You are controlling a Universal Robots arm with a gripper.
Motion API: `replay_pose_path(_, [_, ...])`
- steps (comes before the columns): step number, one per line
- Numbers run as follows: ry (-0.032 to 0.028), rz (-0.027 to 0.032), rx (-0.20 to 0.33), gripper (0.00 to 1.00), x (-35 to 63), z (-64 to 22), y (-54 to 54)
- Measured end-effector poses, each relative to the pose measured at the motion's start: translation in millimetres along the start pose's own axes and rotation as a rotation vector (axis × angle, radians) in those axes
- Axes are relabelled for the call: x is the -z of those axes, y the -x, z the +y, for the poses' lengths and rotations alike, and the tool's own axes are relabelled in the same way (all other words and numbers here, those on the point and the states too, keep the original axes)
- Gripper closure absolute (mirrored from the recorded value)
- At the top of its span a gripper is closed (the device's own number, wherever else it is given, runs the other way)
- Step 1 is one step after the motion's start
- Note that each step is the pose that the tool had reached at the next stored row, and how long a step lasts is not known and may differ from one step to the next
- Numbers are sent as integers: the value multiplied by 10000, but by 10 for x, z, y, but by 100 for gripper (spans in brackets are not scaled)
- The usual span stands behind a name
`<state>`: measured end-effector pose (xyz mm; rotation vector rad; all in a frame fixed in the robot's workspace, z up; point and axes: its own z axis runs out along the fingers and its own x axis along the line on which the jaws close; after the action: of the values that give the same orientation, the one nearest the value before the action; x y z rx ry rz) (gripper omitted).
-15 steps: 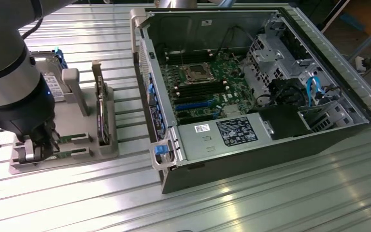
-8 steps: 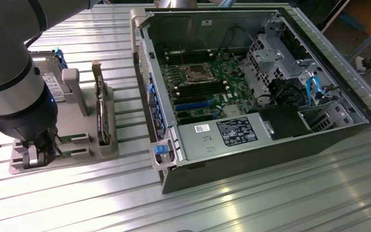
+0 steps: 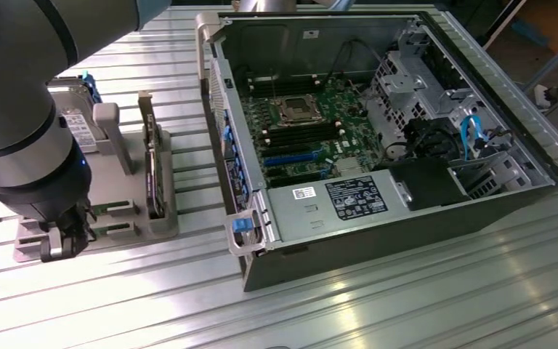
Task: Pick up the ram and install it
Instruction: 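Pick up the ram and move it above insertion slot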
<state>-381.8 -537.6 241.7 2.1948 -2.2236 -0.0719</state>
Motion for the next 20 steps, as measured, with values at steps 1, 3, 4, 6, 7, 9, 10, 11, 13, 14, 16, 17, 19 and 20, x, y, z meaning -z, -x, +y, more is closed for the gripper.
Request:
replay_pose_path(1, [0,0,0,70,-9,0,-2])
replay_pose_path(3, [1,1,0,70,-21,-1,-4])
replay_pose_path(4, [2,2,0,70,-23,-1,-4])
replay_pose_path(6, [0,0,0,70,-25,-1,-4])
replay_pose_path(7, [0,0,0,70,-26,-2,-4])
replay_pose_path(9, [-2,-2,1,70,-30,-3,-1])
replay_pose_path(10, [-2,-2,2,70,-31,-3,1])
replay_pose_path(11, [1,1,0,70,-30,-2,6])
replay_pose_path(13, [1,0,1,70,-32,-2,15])
replay_pose_path(14, [0,0,0,70,-34,-2,20])
replay_pose_path(16, [0,0,0,70,-36,-1,33])
replay_pose_path(17, [1,0,0,70,-38,-1,40])
replay_pose_path(19, [0,0,1,70,-41,-1,54])
replay_pose_path(20, [1,1,1,70,-41,-1,59])
